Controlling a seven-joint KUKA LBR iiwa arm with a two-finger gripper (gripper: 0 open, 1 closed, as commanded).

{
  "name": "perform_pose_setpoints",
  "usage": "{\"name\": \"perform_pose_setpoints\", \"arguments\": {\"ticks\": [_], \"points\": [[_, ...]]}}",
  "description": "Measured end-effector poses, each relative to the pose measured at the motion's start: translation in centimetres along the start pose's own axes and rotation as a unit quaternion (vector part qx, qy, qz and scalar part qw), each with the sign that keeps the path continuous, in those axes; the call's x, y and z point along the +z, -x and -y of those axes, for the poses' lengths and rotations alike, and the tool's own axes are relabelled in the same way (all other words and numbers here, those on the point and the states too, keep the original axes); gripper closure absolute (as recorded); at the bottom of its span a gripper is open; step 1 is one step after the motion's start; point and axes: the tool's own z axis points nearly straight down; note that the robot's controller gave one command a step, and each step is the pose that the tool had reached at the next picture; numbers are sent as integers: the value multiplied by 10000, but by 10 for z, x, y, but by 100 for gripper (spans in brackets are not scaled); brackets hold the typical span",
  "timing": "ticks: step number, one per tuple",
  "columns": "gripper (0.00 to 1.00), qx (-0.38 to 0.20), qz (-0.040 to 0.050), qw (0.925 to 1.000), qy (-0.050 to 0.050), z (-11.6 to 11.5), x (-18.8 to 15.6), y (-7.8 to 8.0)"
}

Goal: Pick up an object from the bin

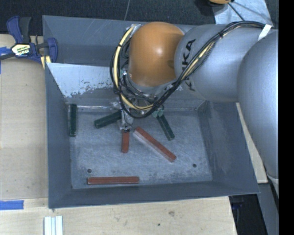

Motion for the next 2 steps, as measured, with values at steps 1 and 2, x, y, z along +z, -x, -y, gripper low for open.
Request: {"name": "perform_pose_setpoints", "arguments": {"ticks": [1,2], "points": [[100,4,2,10000,0,0,-7,0],[100,7,-21,10000,4,0,-15,-1]]}}
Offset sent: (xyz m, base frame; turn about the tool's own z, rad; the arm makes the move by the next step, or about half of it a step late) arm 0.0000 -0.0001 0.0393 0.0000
